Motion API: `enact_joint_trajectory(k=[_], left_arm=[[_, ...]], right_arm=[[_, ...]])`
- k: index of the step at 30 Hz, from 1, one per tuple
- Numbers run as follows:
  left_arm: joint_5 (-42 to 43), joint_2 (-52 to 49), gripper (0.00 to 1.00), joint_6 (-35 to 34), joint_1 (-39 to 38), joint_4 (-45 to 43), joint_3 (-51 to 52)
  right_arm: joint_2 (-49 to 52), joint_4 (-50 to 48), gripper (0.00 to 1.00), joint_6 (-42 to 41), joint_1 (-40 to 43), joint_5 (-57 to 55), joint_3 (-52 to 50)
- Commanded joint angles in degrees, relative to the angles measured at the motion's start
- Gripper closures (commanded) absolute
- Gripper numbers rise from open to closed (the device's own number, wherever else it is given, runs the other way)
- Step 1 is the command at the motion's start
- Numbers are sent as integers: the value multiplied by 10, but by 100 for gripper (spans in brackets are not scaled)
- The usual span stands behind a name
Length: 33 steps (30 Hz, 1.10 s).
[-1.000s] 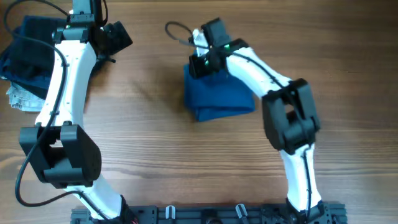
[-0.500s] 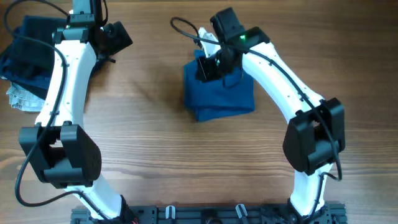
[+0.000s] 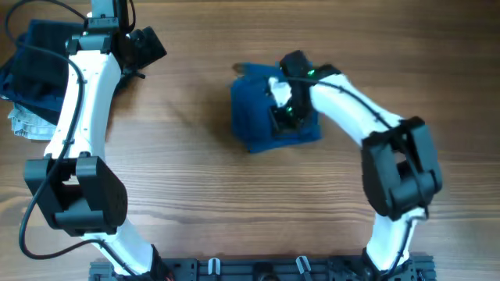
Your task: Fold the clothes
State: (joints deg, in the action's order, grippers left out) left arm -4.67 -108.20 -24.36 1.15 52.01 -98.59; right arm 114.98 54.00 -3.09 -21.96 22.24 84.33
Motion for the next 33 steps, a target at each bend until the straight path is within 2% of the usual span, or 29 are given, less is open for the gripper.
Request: enact_joint_trajectory(k=[1,3,7,9,13,15,17,21,24,28,33], left_arm=[[-4,-3,0,1,2,-2,-1],[-4,-3,0,1,2,-2,-1],[-4,-3,0,1,2,-2,-1],[-4,-3,0,1,2,-2,-1],[-4,-3,0,1,2,-2,-1],[-4,-3,0,1,2,-2,-1],[-4,-3,0,1,2,-2,-1],[-4,-3,0,1,2,-2,-1],[-4,-3,0,1,2,-2,-1],[-4,-3,0,1,2,-2,-1],[-4,-3,0,1,2,-2,-1]], right_arm=[[-95,40,96,13,56,-4,31],[-102,58,96,17,84,-4,30],[-91,30,96,31,119,-10,-34],[-87,-19,96,29,120,-21,-88],[-85,-195,96,-6,120,-54,-232],[-85,-224,96,-15,120,-68,-260],[-92,-200,96,-14,120,-50,-233],[-143,-124,95,-12,120,-42,-93],[-151,-169,96,-15,120,-54,-57],[-103,-255,96,-14,121,-75,-81],[52,-296,96,-12,121,-54,-87]])
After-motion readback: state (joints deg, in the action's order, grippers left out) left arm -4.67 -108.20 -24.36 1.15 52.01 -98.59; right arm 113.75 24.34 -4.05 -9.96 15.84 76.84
